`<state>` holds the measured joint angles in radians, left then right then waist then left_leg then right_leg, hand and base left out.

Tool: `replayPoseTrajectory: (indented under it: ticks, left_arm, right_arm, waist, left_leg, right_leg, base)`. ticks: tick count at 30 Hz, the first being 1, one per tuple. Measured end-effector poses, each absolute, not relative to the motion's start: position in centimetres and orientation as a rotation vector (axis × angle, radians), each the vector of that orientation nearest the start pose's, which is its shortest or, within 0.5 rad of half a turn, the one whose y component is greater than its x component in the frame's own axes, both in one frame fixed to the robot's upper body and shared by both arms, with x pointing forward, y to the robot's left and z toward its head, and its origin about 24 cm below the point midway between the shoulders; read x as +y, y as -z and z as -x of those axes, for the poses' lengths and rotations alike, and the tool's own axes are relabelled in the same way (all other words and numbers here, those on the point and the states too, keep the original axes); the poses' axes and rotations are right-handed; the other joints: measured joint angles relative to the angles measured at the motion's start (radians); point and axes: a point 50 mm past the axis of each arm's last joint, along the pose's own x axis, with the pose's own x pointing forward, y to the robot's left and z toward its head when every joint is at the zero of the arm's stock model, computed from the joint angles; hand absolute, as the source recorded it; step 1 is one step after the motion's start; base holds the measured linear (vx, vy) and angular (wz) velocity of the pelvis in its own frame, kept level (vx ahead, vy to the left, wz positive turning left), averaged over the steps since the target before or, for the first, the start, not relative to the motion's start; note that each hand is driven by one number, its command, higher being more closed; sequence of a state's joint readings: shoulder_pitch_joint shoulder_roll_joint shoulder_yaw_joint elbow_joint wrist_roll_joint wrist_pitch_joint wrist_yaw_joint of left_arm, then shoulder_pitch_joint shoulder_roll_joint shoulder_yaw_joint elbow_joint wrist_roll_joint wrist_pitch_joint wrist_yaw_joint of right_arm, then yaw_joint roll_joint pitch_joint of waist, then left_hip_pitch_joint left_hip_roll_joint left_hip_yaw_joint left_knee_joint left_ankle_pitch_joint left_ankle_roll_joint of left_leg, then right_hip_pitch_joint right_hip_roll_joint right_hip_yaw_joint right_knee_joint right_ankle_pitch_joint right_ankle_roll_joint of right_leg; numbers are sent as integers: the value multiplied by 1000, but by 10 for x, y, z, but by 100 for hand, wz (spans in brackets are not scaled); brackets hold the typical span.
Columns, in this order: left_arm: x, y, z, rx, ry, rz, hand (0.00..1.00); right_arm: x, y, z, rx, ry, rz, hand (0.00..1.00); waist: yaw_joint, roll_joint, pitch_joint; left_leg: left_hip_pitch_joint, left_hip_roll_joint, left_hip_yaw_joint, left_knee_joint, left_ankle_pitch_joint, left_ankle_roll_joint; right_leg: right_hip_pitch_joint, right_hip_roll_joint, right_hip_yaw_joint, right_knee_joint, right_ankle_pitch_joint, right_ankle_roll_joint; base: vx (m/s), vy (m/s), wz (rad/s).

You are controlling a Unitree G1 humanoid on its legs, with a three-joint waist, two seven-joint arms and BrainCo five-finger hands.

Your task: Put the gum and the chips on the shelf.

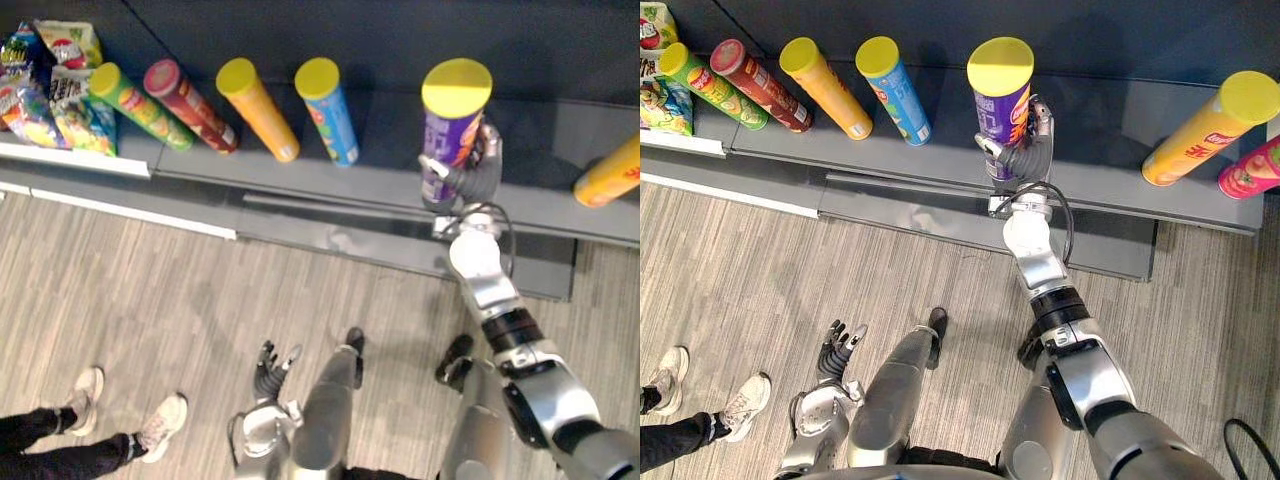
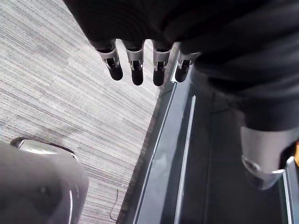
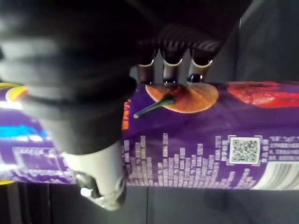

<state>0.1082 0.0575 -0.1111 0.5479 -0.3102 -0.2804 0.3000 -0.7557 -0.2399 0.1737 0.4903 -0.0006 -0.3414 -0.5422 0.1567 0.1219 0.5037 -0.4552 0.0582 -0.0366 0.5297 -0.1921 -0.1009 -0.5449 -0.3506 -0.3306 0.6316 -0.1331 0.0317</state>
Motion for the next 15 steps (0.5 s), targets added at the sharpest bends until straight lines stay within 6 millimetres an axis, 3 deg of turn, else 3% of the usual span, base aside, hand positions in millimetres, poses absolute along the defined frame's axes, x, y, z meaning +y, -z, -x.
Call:
replayPoseTrajectory:
  ticks: [15]
  left_arm:
    - [164,78,-188,407,-355,178,0]
  right_arm:
    - [-146,-208,-372,-673,313,207,100]
  waist:
    - [35,8,-2]
  left_leg:
    - [-76,20,4,35,5,-5]
  right_leg:
    - [-59,-4,-17,30,-9,-8]
  base:
    - [0,20,4]
